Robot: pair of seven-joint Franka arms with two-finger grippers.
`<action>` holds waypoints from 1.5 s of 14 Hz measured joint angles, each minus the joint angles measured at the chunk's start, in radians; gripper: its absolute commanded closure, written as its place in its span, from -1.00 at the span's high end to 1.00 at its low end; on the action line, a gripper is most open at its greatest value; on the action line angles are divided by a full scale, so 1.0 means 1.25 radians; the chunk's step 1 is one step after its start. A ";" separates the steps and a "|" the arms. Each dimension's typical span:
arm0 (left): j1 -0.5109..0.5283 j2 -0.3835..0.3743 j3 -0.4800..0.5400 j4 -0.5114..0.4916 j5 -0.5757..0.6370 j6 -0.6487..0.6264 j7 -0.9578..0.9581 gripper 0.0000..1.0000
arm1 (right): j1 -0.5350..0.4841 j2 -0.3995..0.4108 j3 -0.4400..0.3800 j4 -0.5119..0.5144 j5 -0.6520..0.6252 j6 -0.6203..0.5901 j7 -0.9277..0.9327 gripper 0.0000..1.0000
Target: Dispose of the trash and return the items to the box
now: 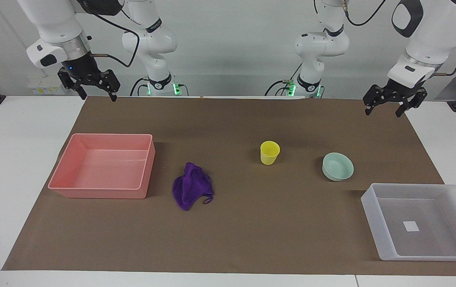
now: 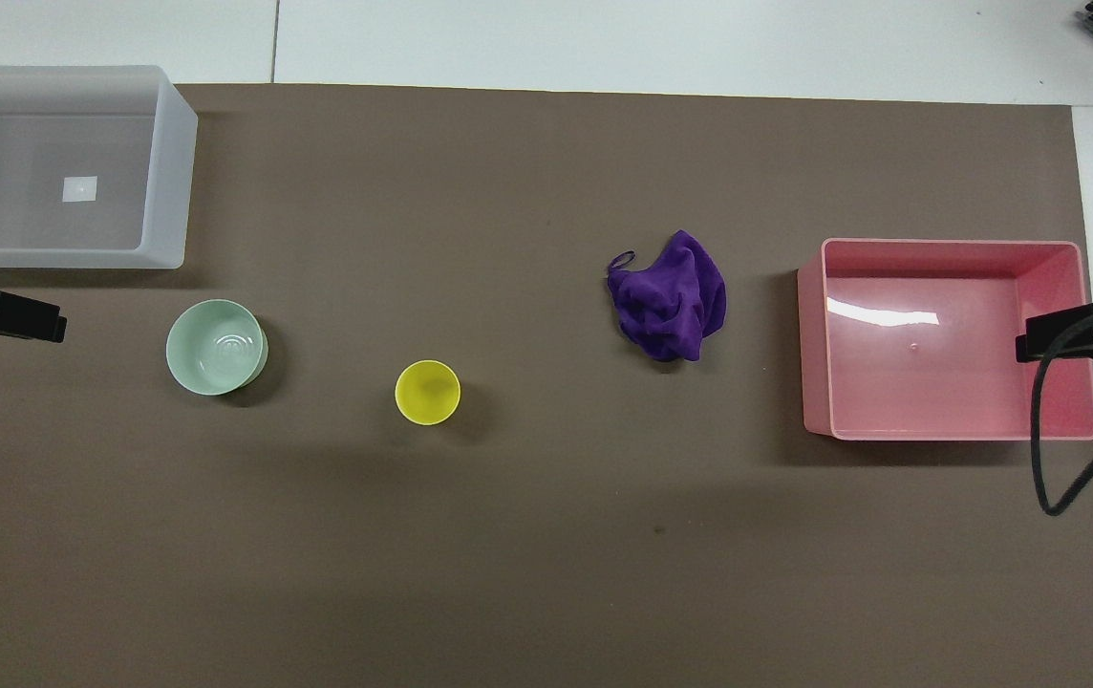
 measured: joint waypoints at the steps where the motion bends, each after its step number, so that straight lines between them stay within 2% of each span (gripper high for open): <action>1: 0.000 0.000 0.000 0.000 0.000 0.000 0.000 1.00 | 0.000 0.000 0.000 0.000 0.000 0.000 0.000 1.00; 16: 0.000 0.000 0.001 -0.003 0.000 -0.001 0.000 1.00 | 0.000 0.000 0.000 0.000 0.000 0.000 0.000 1.00; 18: 0.000 -0.001 0.001 -0.014 0.000 0.006 0.000 1.00 | 0.000 0.000 0.000 0.000 0.000 0.000 0.000 1.00; 21: 0.000 -0.008 0.002 -0.060 0.000 0.068 0.000 1.00 | 0.000 0.000 0.000 0.000 0.000 0.000 0.000 1.00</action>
